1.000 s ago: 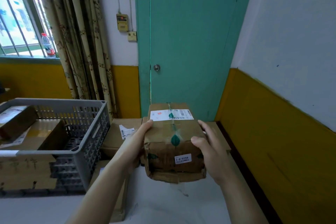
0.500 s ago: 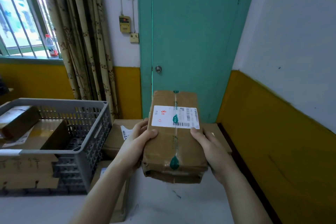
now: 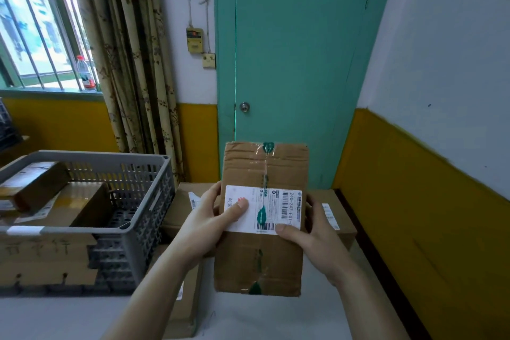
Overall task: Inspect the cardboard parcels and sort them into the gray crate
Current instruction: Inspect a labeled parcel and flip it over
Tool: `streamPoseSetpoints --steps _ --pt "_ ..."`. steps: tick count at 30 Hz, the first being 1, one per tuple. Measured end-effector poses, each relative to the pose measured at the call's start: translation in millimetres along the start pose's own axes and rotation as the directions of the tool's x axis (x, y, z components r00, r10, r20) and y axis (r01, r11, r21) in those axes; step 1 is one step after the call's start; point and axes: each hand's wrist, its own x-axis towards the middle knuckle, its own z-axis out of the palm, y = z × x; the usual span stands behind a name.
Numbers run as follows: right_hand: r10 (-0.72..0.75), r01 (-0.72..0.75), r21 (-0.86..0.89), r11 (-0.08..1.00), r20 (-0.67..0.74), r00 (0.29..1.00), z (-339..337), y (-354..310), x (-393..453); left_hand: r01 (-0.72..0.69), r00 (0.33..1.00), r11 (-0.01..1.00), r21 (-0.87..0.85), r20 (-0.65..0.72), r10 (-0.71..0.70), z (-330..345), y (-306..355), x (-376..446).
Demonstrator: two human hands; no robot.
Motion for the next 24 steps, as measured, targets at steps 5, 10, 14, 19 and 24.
streamPoseSetpoints --steps 5,10,14,19,24 --pt "-0.025 0.025 -0.047 0.999 -0.001 1.000 4.6 0.5 2.2 -0.049 0.997 0.999 -0.022 0.051 0.050 -6.1 -1.6 -3.7" --pt "0.023 -0.019 0.054 0.998 -0.066 0.998 11.4 -17.1 -3.4 -0.069 0.997 0.994 0.082 0.034 0.066 -18.0 -4.6 -7.8" --pt "0.090 -0.084 0.089 0.993 -0.060 0.994 15.1 -24.1 -0.7 -0.087 0.994 0.985 0.151 0.075 0.076 -27.1 -5.8 -12.2" --pt "0.185 -0.174 0.179 0.968 -0.046 0.982 24.0 -37.2 2.6 -0.075 0.995 0.978 0.195 0.080 0.061 -41.0 -7.8 -22.1" --pt "0.115 -0.102 0.220 0.970 -0.048 0.992 40.1 -32.9 1.3 0.060 0.998 0.998 -0.032 0.038 -0.059 -39.4 27.4 -29.0"
